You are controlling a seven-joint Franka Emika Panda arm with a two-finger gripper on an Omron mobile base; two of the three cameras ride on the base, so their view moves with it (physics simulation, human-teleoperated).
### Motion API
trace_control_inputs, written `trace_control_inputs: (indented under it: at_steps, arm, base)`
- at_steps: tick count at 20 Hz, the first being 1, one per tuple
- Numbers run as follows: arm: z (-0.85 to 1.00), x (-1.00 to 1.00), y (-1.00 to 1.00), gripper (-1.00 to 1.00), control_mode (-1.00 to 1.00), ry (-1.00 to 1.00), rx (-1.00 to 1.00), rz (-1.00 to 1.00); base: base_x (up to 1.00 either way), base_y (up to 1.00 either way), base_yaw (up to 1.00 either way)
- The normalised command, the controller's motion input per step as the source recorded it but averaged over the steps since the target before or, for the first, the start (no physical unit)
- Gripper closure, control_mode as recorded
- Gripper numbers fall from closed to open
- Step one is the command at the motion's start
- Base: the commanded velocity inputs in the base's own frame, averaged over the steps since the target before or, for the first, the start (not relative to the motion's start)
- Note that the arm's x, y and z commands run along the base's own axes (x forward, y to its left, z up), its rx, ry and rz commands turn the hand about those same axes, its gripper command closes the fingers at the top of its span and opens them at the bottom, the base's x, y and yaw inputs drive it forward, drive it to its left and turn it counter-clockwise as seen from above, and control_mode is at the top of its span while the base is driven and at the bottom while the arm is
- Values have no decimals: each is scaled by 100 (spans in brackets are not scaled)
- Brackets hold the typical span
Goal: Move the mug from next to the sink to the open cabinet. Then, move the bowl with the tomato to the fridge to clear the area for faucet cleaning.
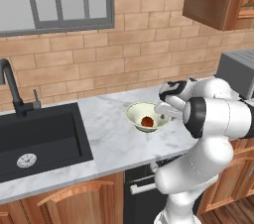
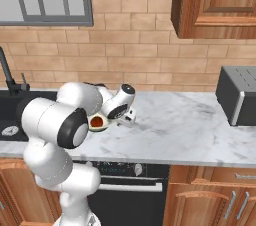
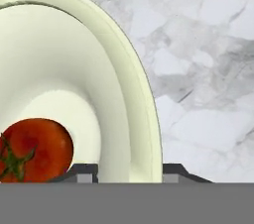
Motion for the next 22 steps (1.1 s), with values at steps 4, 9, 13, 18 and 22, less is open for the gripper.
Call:
trace_control_inputs:
  at_steps: [4, 9, 13, 18, 22]
  arm:
    - [56, -15, 0, 100, -100, -14, 3, -1]
    - [100, -31, 0, 100, -100, -30, 9, -11]
    - [100, -46, 0, 100, -100, -28, 18, -19]
    - [95, -51, -1, 100, -100, -17, 29, -27]
    - [62, -39, 0, 100, -100, -4, 28, -19]
  base:
    - [0, 0, 0]
    - [0, 0, 0]
    - [0, 0, 0]
    - [0, 0, 0]
    - [0, 0, 0]
